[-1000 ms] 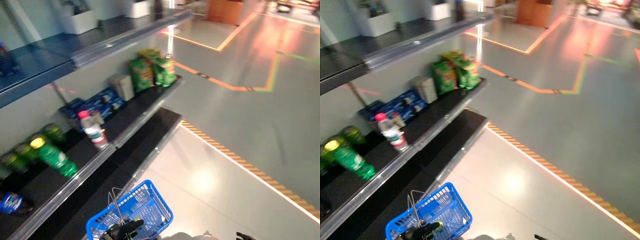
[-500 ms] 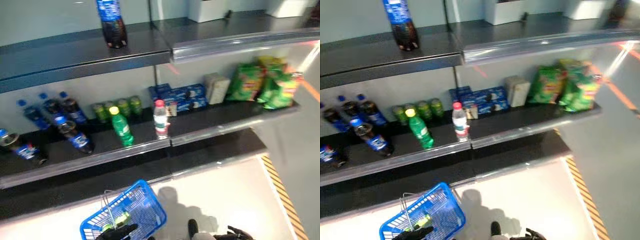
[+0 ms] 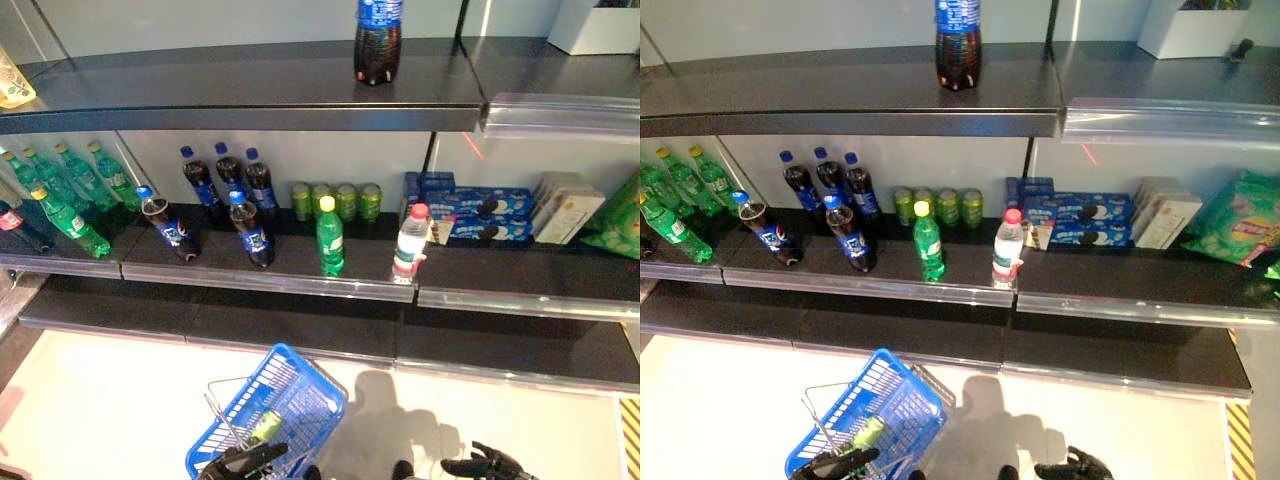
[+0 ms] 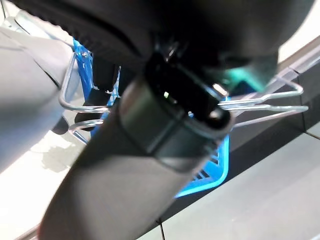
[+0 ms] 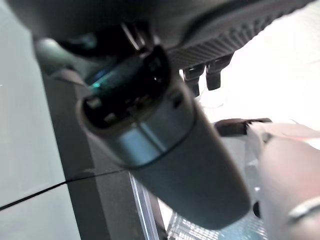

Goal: Pick up the drink and place into the basket.

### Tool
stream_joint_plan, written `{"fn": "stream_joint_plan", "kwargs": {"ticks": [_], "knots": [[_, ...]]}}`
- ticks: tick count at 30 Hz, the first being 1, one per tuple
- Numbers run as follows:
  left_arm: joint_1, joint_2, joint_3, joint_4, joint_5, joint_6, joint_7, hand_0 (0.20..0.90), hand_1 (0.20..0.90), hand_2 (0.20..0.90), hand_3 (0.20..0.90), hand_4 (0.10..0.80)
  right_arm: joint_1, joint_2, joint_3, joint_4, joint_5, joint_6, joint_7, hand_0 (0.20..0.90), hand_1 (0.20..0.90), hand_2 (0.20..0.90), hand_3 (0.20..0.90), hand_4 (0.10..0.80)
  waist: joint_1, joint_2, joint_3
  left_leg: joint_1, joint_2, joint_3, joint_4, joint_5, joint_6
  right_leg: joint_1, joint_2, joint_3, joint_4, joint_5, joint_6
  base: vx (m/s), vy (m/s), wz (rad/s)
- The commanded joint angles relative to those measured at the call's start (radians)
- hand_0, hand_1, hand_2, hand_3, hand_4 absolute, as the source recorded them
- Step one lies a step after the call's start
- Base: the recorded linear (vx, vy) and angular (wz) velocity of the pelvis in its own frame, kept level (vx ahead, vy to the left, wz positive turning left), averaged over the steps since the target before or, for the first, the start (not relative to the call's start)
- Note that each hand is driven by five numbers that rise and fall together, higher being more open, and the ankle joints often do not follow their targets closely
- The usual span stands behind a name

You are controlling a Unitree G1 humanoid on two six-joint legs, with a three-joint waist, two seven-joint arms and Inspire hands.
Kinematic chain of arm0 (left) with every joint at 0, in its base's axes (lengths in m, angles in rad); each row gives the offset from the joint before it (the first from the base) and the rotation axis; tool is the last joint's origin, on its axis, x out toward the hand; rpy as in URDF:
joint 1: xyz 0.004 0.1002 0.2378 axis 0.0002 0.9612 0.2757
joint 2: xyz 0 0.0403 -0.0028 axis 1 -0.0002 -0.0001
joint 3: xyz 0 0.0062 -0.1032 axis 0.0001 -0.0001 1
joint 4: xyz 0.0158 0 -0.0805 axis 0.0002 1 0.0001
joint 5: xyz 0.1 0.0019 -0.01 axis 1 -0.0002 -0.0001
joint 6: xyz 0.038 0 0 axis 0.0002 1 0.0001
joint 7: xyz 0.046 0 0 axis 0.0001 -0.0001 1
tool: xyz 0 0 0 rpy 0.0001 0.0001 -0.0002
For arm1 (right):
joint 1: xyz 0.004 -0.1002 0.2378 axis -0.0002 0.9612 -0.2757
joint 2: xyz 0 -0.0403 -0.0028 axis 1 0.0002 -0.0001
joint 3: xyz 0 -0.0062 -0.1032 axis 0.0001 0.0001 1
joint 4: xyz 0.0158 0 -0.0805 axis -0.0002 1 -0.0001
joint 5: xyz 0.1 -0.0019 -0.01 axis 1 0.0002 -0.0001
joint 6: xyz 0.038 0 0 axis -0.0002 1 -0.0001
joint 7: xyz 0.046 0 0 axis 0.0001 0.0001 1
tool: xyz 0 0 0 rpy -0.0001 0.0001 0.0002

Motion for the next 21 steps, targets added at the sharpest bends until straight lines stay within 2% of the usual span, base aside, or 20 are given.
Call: {"fn": "stream_joint_plan", "kwargs": {"ticks": [1,5,12,14,16,19,20,21], "knots": [[-0.064,0.004,0.036,-0.054,-0.020,-0.042,-0.089,0.300,0.300,0.300,0.200,0.100,-0.047,-0.019,0.002,0.038,-0.005,-0.033,0.005,0.900,0.900,0.900,0.900,0.800,-0.004,-0.031,-0.033,0.025,0.040,0.009,-0.011,-0.038,-0.086,0.033,-0.014,0.012,-0.009,-0.011,0.046,0.029,0.056,-0.02],[-0.068,0.011,0.044,-0.051,-0.023,-0.038,-0.088,0.300,0.300,0.300,0.200,0.100,-0.050,-0.014,0.010,0.037,-0.012,-0.032,0.012,0.900,0.900,0.900,0.900,0.800,-0.003,-0.034,-0.033,0.031,0.040,0.018,-0.013,-0.041,-0.082,0.039,-0.018,0.010,-0.010,-0.009,0.051,0.023,0.068,0.03],[-0.073,0.031,0.055,-0.045,0.006,-0.029,-0.111,0.300,0.300,0.300,0.200,0.100,-0.047,-0.012,0.021,0.019,-0.032,-0.006,0.005,0.900,0.900,0.900,0.900,0.800,0.012,-0.068,0.001,0.018,0.020,0.012,0.050,-0.072,-0.052,0.009,-0.046,0.038,0.073,-0.025,0.068,0.035,0.143,-0.02],[-0.083,0.042,0.054,-0.041,0.014,-0.030,-0.107,0.300,0.300,0.300,0.200,0.100,-0.046,-0.007,0.022,0.015,-0.030,-0.011,0.005,0.900,0.900,0.900,0.900,0.800,0.009,-0.082,0.023,0.004,0.012,-0.003,0.080,-0.087,-0.035,-0.055,-0.057,0.059,0.162,-0.006,0.082,-0.037,0.043,-0.10],[-0.098,0.059,0.055,-0.036,0.025,-0.033,-0.091,0.300,0.300,0.300,0.200,0.100,-0.045,0.002,0.029,0.020,-0.010,-0.023,0.014,0.900,0.900,0.900,0.900,0.800,-0.007,-0.094,0.051,-0.009,0.013,-0.027,0.099,-0.103,-0.013,-0.134,-0.049,0.135,0.264,0.018,0.095,-0.058,-0.045,-0.05],[-0.103,0.065,0.056,-0.034,0.028,-0.033,-0.093,0.300,0.300,0.300,0.200,0.100,-0.045,0.006,0.032,0.024,-0.007,-0.027,0.016,0.900,0.900,0.900,0.900,0.800,-0.005,-0.095,0.055,-0.019,0.017,-0.035,0.108,-0.102,-0.012,-0.126,-0.058,0.151,0.252,0.013,0.093,-0.026,-0.088,0.17],[-0.107,0.063,0.063,-0.031,0.030,-0.043,-0.092,0.300,0.300,0.300,0.200,0.100,-0.044,0.012,0.027,0.023,-0.016,-0.032,0.015,0.900,0.900,0.900,0.900,0.800,0.006,-0.096,0.056,-0.033,0.022,-0.038,0.116,-0.101,-0.014,-0.111,-0.107,0.151,0.214,0.053,0.098,-0.041,-0.146,0.30],[-0.107,0.063,0.063,-0.031,0.030,-0.043,-0.092,0.300,0.300,0.300,0.200,0.100,-0.044,0.012,0.027,0.023,-0.016,-0.032,0.015,0.900,0.900,0.900,0.900,0.800,0.006,-0.096,0.056,-0.033,0.022,-0.038,0.116,-0.101,-0.014,-0.111,-0.107,0.151,0.214,0.053,0.098,-0.019,-0.483,0.35]]}}
